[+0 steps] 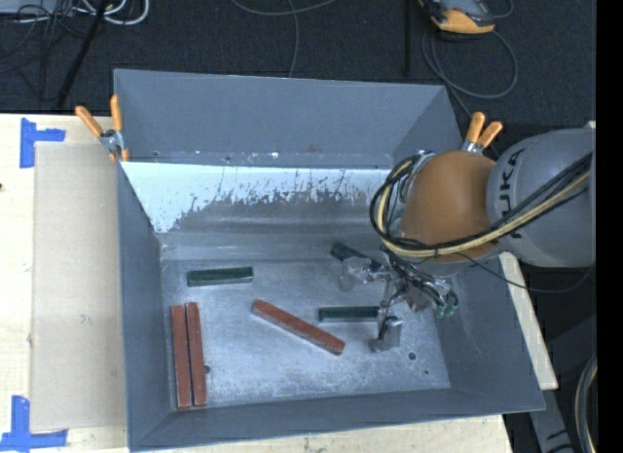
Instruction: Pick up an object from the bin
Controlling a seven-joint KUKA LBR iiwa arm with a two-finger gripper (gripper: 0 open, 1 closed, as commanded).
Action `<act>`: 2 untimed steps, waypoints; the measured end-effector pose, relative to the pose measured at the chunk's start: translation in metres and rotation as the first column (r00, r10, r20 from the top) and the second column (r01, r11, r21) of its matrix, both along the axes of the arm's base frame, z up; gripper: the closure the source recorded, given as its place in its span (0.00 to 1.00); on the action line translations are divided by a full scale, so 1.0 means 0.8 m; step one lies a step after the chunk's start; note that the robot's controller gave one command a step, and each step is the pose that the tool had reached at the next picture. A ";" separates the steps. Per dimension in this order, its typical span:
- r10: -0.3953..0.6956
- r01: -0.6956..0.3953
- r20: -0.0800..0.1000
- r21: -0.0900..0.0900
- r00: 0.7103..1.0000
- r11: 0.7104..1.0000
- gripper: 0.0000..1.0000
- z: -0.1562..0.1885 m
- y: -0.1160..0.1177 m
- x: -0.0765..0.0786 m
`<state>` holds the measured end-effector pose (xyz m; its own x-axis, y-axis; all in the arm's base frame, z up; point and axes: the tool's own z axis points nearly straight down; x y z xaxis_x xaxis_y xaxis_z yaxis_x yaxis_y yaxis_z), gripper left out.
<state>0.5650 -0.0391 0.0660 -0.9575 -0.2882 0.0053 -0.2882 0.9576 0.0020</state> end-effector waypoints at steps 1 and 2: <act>-0.002 0.002 0.006 0.001 1.000 1.000 1.00 0.005 0.000 0.002; -0.003 0.003 0.005 0.000 1.000 1.000 0.00 0.005 0.000 0.002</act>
Offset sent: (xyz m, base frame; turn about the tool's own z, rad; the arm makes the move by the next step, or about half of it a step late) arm 0.0000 0.0000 0.0000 0.0000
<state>0.5664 -0.0392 0.0697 -0.9584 -0.2853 0.0000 -0.2853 0.9584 0.0010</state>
